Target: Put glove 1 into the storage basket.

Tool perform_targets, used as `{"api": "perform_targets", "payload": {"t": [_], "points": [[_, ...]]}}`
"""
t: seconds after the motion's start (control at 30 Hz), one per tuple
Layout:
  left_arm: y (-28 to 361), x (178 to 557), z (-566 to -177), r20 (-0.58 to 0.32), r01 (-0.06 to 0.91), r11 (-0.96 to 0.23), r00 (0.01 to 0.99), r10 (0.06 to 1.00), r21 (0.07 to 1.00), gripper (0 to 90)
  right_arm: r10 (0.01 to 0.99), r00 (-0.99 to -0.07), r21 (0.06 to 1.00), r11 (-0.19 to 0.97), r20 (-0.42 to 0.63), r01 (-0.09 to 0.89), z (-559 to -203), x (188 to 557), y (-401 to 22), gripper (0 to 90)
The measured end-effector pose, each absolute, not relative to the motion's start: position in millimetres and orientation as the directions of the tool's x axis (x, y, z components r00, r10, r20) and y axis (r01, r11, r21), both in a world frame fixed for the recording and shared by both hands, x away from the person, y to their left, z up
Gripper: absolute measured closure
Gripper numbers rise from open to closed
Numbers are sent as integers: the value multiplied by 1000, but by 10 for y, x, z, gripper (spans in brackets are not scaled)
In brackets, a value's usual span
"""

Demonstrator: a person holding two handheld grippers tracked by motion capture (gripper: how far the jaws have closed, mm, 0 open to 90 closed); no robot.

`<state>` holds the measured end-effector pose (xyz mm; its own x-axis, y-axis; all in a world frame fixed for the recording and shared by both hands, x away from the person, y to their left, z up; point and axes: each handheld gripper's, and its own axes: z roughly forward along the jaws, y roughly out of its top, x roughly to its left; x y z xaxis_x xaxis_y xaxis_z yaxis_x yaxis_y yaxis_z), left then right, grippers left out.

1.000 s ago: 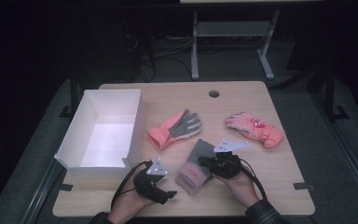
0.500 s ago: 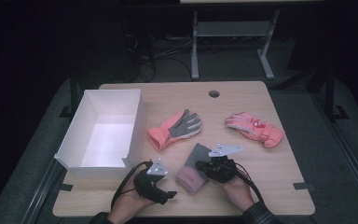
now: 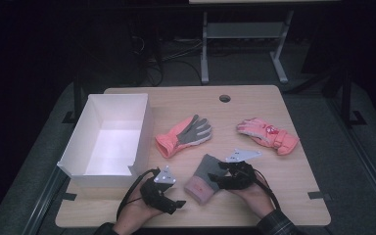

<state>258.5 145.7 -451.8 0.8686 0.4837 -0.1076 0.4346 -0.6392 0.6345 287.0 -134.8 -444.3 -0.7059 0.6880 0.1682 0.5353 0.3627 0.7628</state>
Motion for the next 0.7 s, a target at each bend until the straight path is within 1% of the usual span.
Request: {"api": "perform_targets", "payload": {"t": [0.07,0.1,0.13,0.23,0.27,0.33,0.4,0.47,0.7], "points": [[1442,2596,-4496,-107,434,-629,866,488,645,194,697,-704,754,387,138,531,-4423,2876,-1477,226],[1442,2596,-4496,-107,434,-629,866,488,645,190,697,-704,754,387,138,531,-4423,2876,-1477,226],[1426,2594,-4492,-117,445,-615,859,498,652,190,697,-701,753,379,150,538,-4417,2874,-1512,203],[1408,2614,-4453,-106,440,-620,860,499,650,174,689,-704,763,358,173,539,-4397,2870,-1662,132],[1403,2623,-4439,-101,437,-625,861,498,647,170,687,-706,762,359,175,538,-4394,2866,-1695,132],[1378,2633,-4429,-107,442,-612,857,505,656,158,696,-703,770,366,147,523,-4416,2826,-1808,95],[1367,2658,-4410,-100,437,-624,861,500,648,156,696,-703,768,370,145,524,-4428,2808,-1844,89],[1344,2677,-4397,-111,450,-610,853,510,652,152,711,-692,769,374,121,519,-4460,2772,-1922,89],[1267,2770,-4328,-103,462,-602,840,533,652,145,749,-656,772,360,97,524,-4524,2663,-2281,89]]}}
